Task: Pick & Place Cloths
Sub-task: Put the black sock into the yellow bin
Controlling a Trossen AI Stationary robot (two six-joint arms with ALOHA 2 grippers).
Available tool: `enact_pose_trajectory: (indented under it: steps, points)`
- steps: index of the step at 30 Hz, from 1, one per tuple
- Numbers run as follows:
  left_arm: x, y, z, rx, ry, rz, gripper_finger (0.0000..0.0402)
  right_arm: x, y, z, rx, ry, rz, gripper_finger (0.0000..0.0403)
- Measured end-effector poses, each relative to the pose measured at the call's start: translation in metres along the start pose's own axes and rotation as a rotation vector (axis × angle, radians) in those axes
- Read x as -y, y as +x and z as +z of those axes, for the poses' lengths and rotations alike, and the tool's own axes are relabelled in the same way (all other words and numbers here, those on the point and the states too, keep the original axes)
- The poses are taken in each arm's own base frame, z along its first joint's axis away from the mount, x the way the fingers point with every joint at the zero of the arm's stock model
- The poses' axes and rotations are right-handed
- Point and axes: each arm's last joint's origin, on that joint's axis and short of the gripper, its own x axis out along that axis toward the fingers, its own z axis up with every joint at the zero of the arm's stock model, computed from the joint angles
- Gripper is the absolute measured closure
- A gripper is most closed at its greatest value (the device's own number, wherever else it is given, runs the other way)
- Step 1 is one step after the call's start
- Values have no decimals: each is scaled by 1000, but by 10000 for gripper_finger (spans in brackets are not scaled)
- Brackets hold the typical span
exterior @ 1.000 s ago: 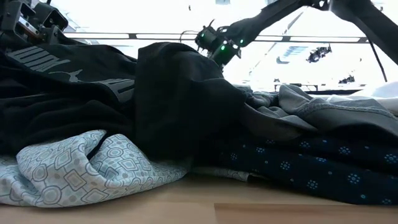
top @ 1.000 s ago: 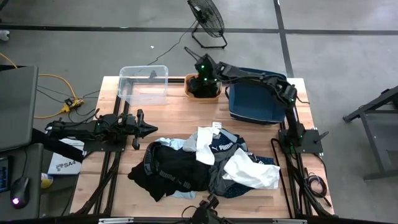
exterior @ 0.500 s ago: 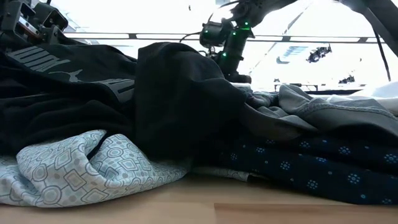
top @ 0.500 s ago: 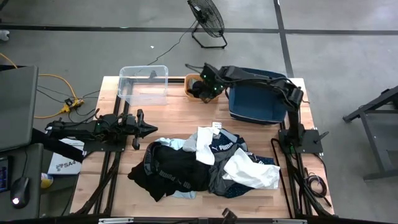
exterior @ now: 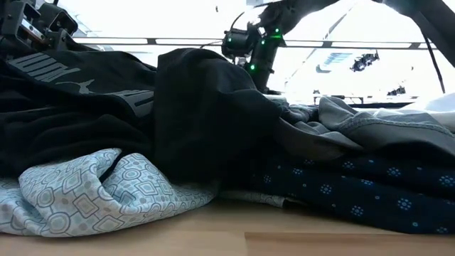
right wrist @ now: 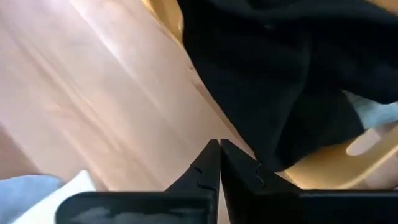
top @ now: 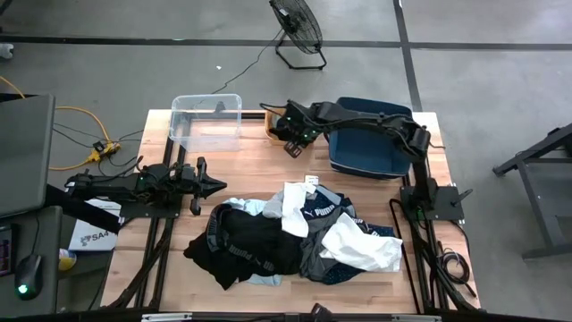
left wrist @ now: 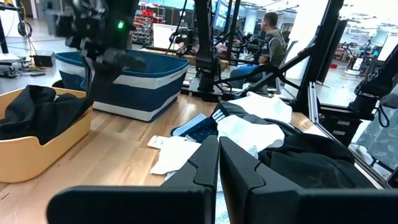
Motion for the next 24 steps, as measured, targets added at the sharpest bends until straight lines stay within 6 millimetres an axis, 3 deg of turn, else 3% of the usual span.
enact_pose_trajectory:
  steps: [7, 17, 24]
  points:
    - [0, 0, 0, 0, 0, 0, 389, 12, 24, 3, -27, 9, -35, 400]
    - [0, 0, 0, 0, 0, 0, 389, 38, 23, 26, 157, 82, -105, 400]
    - [0, 0, 0, 0, 0, 0, 389, 55, 51, 32, 158, 119, -64, 400]
